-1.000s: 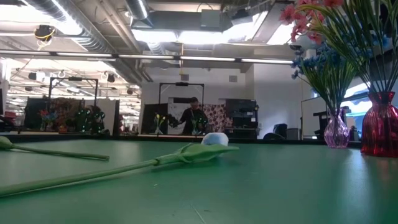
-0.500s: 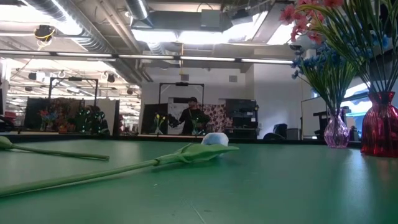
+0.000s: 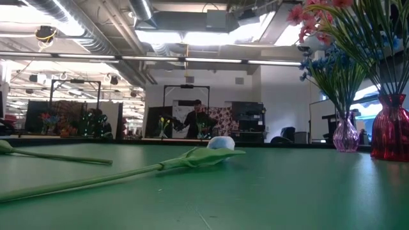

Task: Sort flowers into vase by color
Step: Put the top white flower into the transparent vase

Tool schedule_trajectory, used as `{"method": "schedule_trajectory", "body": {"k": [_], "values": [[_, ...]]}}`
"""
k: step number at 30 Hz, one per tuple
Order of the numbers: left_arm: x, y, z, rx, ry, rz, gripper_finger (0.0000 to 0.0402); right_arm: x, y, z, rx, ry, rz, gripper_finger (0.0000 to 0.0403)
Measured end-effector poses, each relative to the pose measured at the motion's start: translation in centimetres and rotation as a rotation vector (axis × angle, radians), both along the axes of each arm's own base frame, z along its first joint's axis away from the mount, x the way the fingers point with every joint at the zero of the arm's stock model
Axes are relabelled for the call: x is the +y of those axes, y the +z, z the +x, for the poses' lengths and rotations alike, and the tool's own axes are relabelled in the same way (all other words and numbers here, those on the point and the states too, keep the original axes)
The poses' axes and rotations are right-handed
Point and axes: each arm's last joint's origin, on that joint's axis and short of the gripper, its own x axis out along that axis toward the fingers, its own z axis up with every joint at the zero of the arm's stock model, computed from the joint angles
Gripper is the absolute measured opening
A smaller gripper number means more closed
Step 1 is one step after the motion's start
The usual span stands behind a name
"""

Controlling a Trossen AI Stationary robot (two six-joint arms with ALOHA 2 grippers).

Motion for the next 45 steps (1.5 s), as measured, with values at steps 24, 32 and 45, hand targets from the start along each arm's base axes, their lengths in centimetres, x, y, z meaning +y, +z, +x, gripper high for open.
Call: {"method": "schedule_trajectory", "body": {"k": [24,32,45], "values": [[-11.0,-21.8,7.4,0.340,-0.607,0.329,0.0155,-4.0,-6.2,9.7,0.272,-0.217,0.025,0.0264],[-12.2,-26.6,10.8,0.279,-0.675,0.439,0.0155,-3.9,-6.4,9.5,0.331,-0.250,0.098,0.0264],[-11.8,-30.4,17.5,0.116,-0.553,0.448,0.0155,-4.2,-6.2,10.3,0.298,-0.256,0.130,0.0264]]}}
